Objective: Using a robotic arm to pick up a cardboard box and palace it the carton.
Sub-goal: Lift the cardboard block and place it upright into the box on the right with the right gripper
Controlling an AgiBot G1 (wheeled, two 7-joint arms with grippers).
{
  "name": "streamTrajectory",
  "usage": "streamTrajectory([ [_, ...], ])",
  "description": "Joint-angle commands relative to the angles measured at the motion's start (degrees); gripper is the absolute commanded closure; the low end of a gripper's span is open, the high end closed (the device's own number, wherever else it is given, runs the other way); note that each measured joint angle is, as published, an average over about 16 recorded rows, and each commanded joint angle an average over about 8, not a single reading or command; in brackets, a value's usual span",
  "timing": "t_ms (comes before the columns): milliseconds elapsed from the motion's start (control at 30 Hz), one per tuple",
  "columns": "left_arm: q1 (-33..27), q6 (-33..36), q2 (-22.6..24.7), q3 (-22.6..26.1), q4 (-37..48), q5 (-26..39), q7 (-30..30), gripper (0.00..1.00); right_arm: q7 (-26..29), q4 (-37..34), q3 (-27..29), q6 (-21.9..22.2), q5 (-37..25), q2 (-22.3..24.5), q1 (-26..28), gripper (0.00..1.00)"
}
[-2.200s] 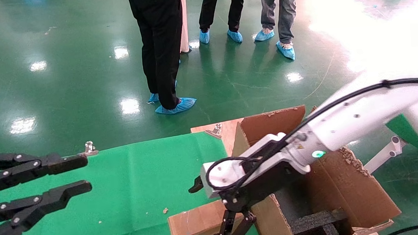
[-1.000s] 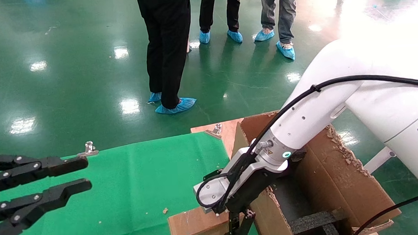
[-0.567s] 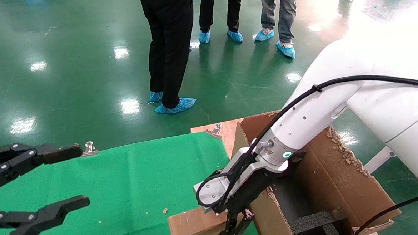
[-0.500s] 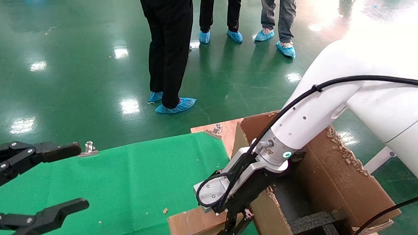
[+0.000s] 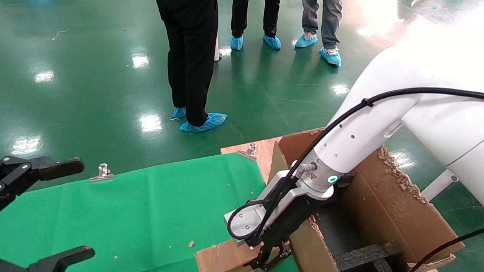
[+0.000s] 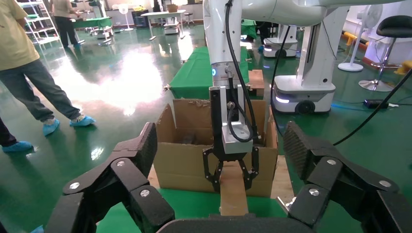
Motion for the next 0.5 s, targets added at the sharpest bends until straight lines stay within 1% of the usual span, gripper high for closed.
streamTrajectory([
  [33,0.0,0.0,0.0,0.0,0.0,0.0,0.0,0.00,0.0,0.0,0.0,0.0,0.0,0.0,0.0,1.00],
  [167,0.0,0.0,0.0,0.0,0.0,0.0,0.0,0.00,0.0,0.0,-0.1,0.1,0.4,0.2,0.3,1.00],
  [267,0.0,0.0,0.0,0.0,0.0,0.0,0.0,0.00,0.1,-0.3,0.0,-0.2,1.7,0.7,1.7,1.00],
  [500,0.0,0.0,0.0,0.0,0.0,0.0,0.0,0.00,0.1,-2.3,-0.6,-0.8,6.9,2.7,8.8,1.00],
])
